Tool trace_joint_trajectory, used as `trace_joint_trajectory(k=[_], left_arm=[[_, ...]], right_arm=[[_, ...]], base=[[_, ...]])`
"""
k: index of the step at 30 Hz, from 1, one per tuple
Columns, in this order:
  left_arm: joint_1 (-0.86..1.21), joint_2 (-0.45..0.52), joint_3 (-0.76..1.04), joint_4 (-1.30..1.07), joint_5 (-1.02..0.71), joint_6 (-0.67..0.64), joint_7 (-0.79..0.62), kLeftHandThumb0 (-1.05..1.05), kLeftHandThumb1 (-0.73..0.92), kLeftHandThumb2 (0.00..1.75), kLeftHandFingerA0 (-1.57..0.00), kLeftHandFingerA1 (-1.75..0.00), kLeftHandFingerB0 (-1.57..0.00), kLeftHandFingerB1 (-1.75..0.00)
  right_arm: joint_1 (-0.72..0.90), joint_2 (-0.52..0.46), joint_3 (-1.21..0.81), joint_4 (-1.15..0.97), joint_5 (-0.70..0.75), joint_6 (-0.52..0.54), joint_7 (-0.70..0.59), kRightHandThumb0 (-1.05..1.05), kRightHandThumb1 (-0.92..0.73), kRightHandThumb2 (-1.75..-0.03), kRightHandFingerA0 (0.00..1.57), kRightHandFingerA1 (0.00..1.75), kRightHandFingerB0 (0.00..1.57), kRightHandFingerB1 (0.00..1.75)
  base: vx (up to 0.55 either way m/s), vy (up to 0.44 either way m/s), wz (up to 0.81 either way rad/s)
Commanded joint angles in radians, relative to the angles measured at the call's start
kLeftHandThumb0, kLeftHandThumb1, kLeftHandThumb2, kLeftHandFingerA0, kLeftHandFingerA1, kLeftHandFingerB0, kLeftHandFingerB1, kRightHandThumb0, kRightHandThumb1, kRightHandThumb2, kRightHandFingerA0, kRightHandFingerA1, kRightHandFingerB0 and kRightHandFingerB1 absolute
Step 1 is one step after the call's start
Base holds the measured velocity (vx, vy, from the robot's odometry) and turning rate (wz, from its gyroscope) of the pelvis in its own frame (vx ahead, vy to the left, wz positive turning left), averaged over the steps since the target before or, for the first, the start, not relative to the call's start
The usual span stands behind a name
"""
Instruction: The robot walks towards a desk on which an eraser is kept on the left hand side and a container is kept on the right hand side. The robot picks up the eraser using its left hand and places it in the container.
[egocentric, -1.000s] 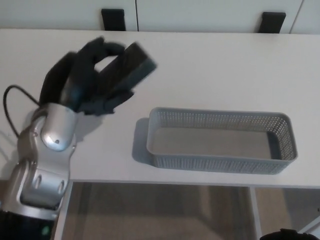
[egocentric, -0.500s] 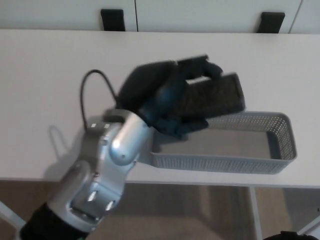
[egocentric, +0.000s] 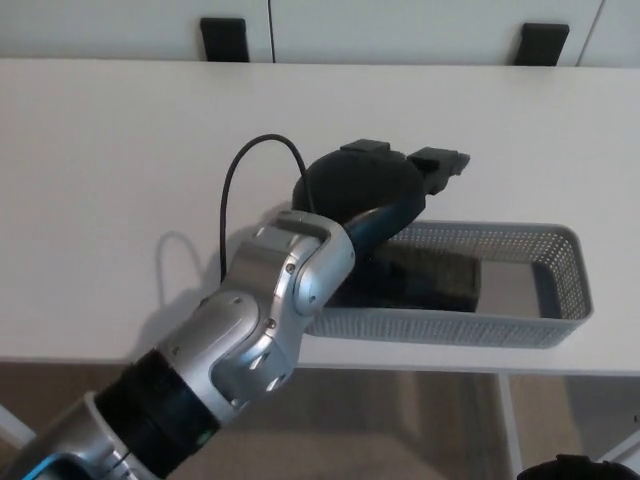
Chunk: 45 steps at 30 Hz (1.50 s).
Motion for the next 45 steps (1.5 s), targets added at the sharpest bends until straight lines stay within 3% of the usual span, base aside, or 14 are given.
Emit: trace_joint_trajectory(k=[1,7,8,11,13,23,26,27,28,30,35,36,37,45], left_arm=[[-0.028,0.029,-0.01,-0.005,0.058,0.023,-0.091,-1.04,0.73,0.62,0.0,0.0,0.0,0.0],[0.031,0.069,0.016,-0.158,0.044,-0.024,-0.104,-1.03,0.81,0.65,0.0,0.0,0.0,-0.01],[0.056,0.075,0.041,-0.226,0.02,-0.032,-0.107,-0.94,0.59,1.03,0.0,-0.04,0.0,-0.09],[0.162,0.068,0.16,-0.467,-0.115,-0.088,-0.092,-0.37,0.26,0.89,0.0,-0.48,0.0,-0.48],[0.259,0.019,0.323,-0.647,-0.399,-0.087,-0.186,-0.6,0.49,0.56,-0.38,-0.4,-0.25,-0.31],[0.536,0.259,1.02,-0.897,-1.417,0.069,-0.707,-0.87,0.68,0.6,-0.26,-0.28,-0.34,-0.31],[0.666,0.252,1.073,-0.791,-1.654,-0.119,-0.934,-1.02,0.86,0.68,-0.27,-0.3,-0.29,-0.32],[0.685,0.323,1.152,-0.781,-1.763,0.052,-0.972,-1.04,0.77,1.26,-0.36,-0.42,-0.52,-0.48],[0.684,0.374,1.189,-0.77,-1.824,0.155,-1.0,-1.04,0.77,1.26,-0.36,-0.42,-0.52,-0.48],[0.721,0.436,1.273,-0.706,-1.959,0.296,-1.089,-1.05,0.92,0.76,-0.55,-0.41,-0.49,-0.36],[0.948,0.413,1.315,-0.637,-2.027,0.401,-1.214,-1.02,0.92,0.72,-0.65,-0.46,-0.49,-0.35],[0.972,0.427,1.329,-0.613,-2.009,0.439,-1.251,-0.97,0.73,1.13,-0.65,-0.57,-0.54,-0.49],[0.982,0.435,1.318,-0.593,-2.006,0.462,-1.299,-1.03,0.92,0.75,-0.69,-0.49,-0.52,-0.37],[1.073,0.524,1.318,-0.533,-2.044,0.504,-1.358,-1.05,0.9,0.7,-0.78,-0.46,-0.74,-0.42]], right_arm=[[-0.013,-0.023,0.004,0.0,-0.02,0.019,0.007,-0.36,-0.55,-0.56,0.65,0.53,0.43,0.43],[-0.001,-0.018,0.004,0.004,-0.021,0.011,0.0,-0.36,-0.55,-0.56,0.67,0.54,0.44,0.43],[0.001,-0.018,0.004,-0.005,-0.022,0.02,0.002,-0.36,-0.56,-0.56,0.66,0.54,0.43,0.43],[0.003,-0.015,0.0,-0.009,-0.015,0.022,0.005,-0.34,-0.55,-0.56,0.63,0.53,0.43,0.44],[-0.018,-0.022,-0.003,0.0,-0.015,0.029,0.01,-0.35,-0.55,-0.56,0.62,0.53,0.43,0.43],[-0.002,-0.026,-0.002,0.001,-0.014,0.045,0.019,-0.31,-0.56,-0.56,0.57,0.51,0.41,0.43],[-0.002,-0.02,-0.004,0.019,-0.009,0.037,0.019,-0.3,-0.56,-0.56,0.56,0.51,0.41,0.43],[-0.001,-0.018,-0.005,0.029,-0.006,0.026,0.019,-0.3,-0.56,-0.56,0.55,0.51,0.4,0.43],[-0.001,-0.019,-0.004,0.028,-0.006,0.031,0.02,-0.3,-0.56,-0.56,0.55,0.51,0.4,0.43],[0.0,-0.016,-0.002,0.044,-0.008,0.028,0.019,-0.29,-0.56,-0.56,0.55,0.5,0.4,0.43],[0.002,-0.011,0.005,0.056,-0.013,0.019,0.015,-0.31,-0.56,-0.56,0.58,0.51,0.42,0.43],[0.004,-0.011,0.005,0.05,-0.013,0.02,0.015,-0.31,-0.56,-0.56,0.57,0.51,0.43,0.43],[0.006,-0.012,0.004,0.041,-0.012,0.026,0.016,-0.31,-0.56,-0.56,0.57,0.51,0.42,0.43],[-0.012,-0.01,-0.003,0.058,-0.007,0.031,0.017,-0.3,-0.56,-0.56,0.55,0.5,0.4,0.43]], base=[[0.0,0.0,0.0],[0.0,0.0,0.0],[0.0,0.0,0.0],[0.0,0.0,0.0],[0.0,0.0,0.0],[0.0,0.0,0.0],[0.0,0.0,0.0],[0.0,0.0,0.0],[0.0,0.0,0.0],[0.0,0.0,0.0],[0.0,0.0,0.0],[0.0,0.0,0.0],[0.0,0.0,0.0],[0.0,0.0,0.0]])
